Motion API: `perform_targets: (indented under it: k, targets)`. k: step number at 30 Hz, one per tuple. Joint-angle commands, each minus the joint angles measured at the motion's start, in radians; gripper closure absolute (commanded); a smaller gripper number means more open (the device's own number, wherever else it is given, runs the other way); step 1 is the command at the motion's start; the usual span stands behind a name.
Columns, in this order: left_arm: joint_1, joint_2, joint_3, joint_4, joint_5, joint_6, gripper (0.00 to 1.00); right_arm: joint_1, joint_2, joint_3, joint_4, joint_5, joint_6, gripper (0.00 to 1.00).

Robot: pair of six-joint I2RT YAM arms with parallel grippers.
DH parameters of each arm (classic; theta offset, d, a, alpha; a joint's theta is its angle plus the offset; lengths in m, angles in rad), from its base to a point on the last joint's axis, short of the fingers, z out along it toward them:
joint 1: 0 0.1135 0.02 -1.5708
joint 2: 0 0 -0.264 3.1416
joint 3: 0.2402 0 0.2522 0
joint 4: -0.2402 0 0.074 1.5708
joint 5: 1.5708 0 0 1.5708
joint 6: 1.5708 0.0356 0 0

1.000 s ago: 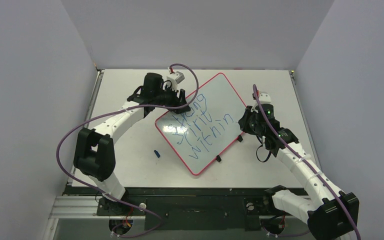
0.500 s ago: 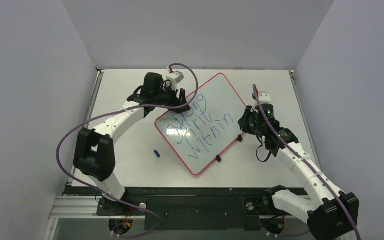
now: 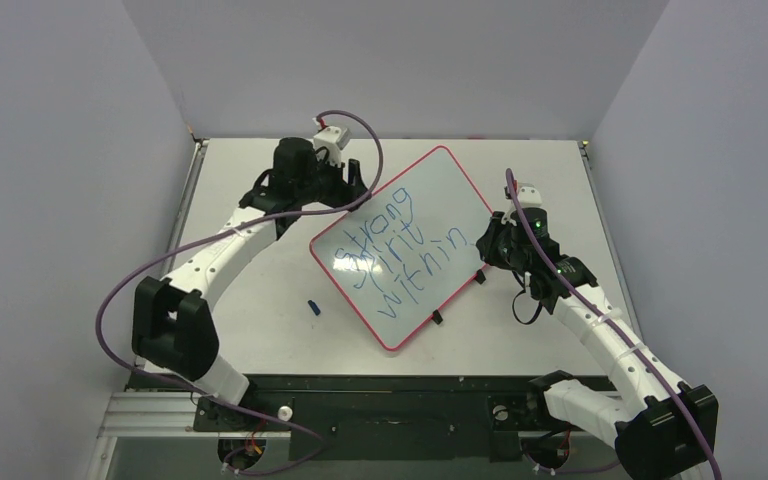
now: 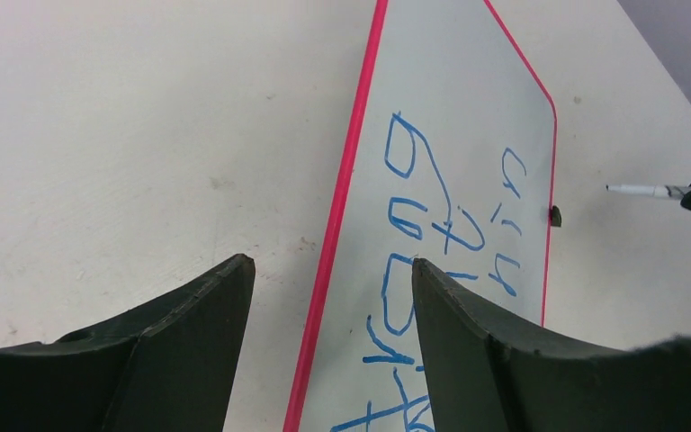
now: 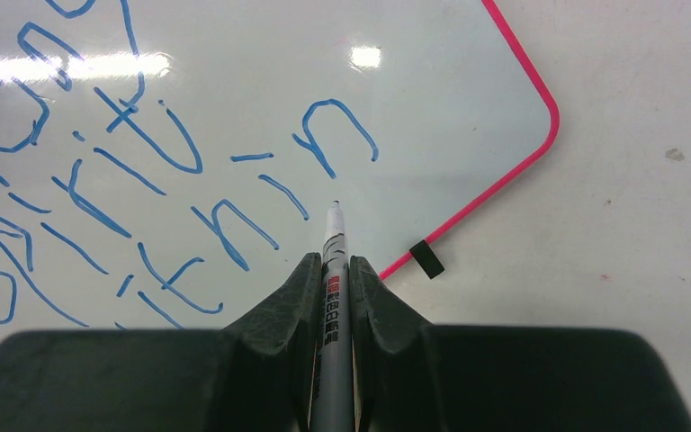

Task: Write a sentence on the whiteboard
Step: Close the whiteboard marker at the center of the board.

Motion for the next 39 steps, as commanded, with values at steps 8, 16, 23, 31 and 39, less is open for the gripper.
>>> perform_targets:
  k: [8, 16, 23, 31, 39]
  targets:
    - [0.043, -0.366, -0.202, 0.186, -0.234, -0.160, 0.38, 0.002, -0.046, 0.030, 0.040, -0.012, 0.011, 1.00]
    - [0.052, -0.572, -0.244, -0.121, -0.556, -0.297, 0.39, 0.004, -0.060, 0.038, 0.040, -0.016, 0.021, 1.00]
    - [0.042, -0.726, -0.273, -0.449, -0.749, -0.462, 0.48, 0.006, -0.069, 0.045, 0.041, -0.024, 0.035, 1.00]
    - [0.036, -0.776, -0.431, -0.564, -0.790, -0.655, 0.50, 0.013, -0.082, 0.040, 0.042, -0.031, 0.045, 1.00]
    - [0.031, -0.706, -0.620, -0.427, -0.671, -0.785, 0.55, 0.011, -0.110, 0.040, 0.014, -0.020, 0.032, 1.00]
